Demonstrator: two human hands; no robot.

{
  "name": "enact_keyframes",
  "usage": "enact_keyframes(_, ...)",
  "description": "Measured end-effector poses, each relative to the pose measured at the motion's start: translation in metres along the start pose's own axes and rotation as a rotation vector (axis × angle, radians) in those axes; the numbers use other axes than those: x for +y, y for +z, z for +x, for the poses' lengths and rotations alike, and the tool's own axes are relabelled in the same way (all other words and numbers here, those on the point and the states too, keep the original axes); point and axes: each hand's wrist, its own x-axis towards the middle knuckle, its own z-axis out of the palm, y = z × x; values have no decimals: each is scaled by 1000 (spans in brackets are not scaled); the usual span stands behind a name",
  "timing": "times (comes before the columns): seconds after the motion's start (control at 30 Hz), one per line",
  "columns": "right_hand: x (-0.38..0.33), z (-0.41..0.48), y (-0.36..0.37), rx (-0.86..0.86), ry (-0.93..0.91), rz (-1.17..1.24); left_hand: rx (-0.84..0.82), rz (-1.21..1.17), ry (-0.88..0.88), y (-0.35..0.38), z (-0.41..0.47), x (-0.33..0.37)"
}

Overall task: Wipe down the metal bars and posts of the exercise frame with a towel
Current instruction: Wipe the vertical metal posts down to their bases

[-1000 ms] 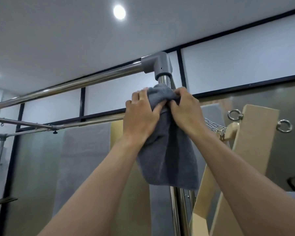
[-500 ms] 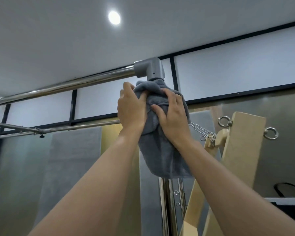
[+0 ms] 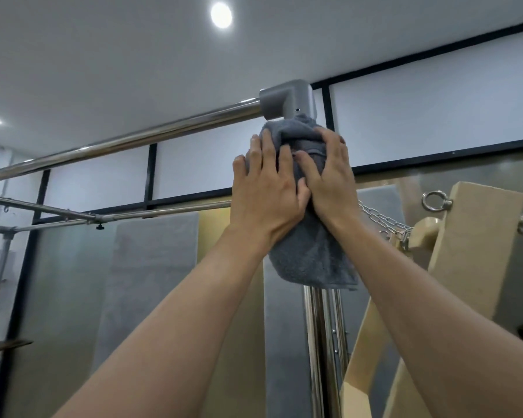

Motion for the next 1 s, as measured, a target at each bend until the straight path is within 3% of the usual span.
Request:
enact_keyframes(0.17,9,-12,0,-122,-243,-370,-103,-218,-117,7,0,-6)
enact_keyframes(0.23,14,7,-6,-142,-273,-307,-28,-263,-112,5,2,1)
enact_keyframes(0.4,10,10,-7,-16,-23,70,57,-455,-169,4,9,16)
enact_keyframes(0.5,1,-21,-5,74,69,25,-21,-600,-240,8,-8,16)
enact_keyframes(0.63,-8,-37,-3,-56,-291,-448,-146,-646,-386,14,-22,6)
enact_keyframes(0.7,-4,-22,-1,-89,-380,-508,-177,-723,-431,14,-19,4)
enact_keyframes(0.77,0,-8,5,-12,-276,-342,-156,-716,-421,10,-11,7)
enact_keyframes(0.9,2,-32,5,199,122,108,0,-384,-228,-3,-21,20)
enact_keyframes(1.0,3,-68,-7,107,85,-29,-27,-436,-184,11,-44,21)
